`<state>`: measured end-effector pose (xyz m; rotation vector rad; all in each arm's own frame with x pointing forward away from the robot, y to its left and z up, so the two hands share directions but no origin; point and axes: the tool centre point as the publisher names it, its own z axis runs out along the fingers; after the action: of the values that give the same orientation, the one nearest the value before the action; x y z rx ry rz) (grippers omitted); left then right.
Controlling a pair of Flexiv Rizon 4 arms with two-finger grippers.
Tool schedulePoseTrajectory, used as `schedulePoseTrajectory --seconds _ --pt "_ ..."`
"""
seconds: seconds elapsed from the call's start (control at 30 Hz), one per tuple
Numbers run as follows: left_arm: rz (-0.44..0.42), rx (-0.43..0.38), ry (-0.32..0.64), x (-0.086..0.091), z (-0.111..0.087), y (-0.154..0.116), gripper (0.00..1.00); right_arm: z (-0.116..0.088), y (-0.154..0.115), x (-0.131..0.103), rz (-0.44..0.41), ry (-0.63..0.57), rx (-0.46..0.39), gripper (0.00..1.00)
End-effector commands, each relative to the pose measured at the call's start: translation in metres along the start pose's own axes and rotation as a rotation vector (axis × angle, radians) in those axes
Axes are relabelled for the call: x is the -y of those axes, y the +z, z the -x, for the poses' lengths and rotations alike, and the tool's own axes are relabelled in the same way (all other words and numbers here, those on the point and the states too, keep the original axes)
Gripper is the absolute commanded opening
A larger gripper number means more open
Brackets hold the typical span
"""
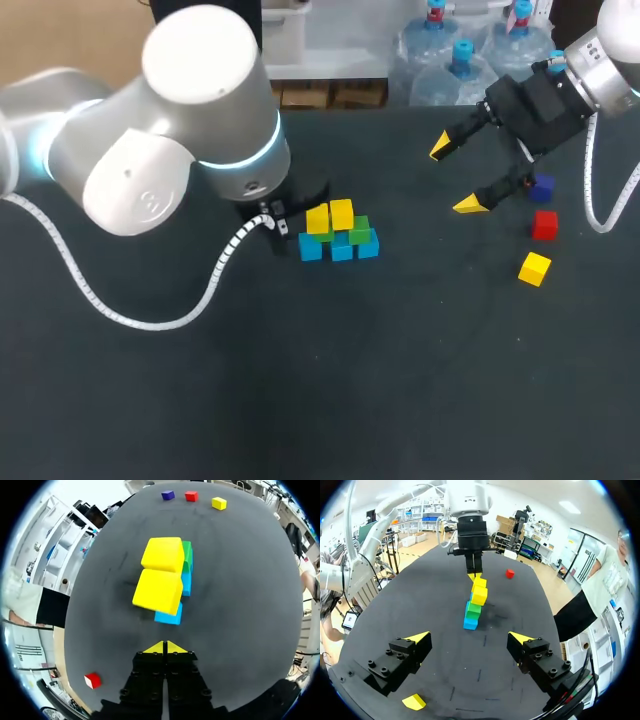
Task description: Place the blue cubes, place green cubes on the blue cubes, place the yellow cubes on the green cubes, then place the red cubes on the yellow cubes, and place purple cube on the red cubes.
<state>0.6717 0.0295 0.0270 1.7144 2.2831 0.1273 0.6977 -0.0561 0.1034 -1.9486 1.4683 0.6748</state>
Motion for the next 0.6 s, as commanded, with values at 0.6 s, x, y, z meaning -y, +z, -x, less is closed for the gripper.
schedulePoseTrajectory --seconds 0.6 --pt "0.039 0.030 -0.051 0.0088 -0.0197 -0.0126 0.00 -0.0002 0.0003 -0.0002 -0.001 -0.001 0.001 1.00"
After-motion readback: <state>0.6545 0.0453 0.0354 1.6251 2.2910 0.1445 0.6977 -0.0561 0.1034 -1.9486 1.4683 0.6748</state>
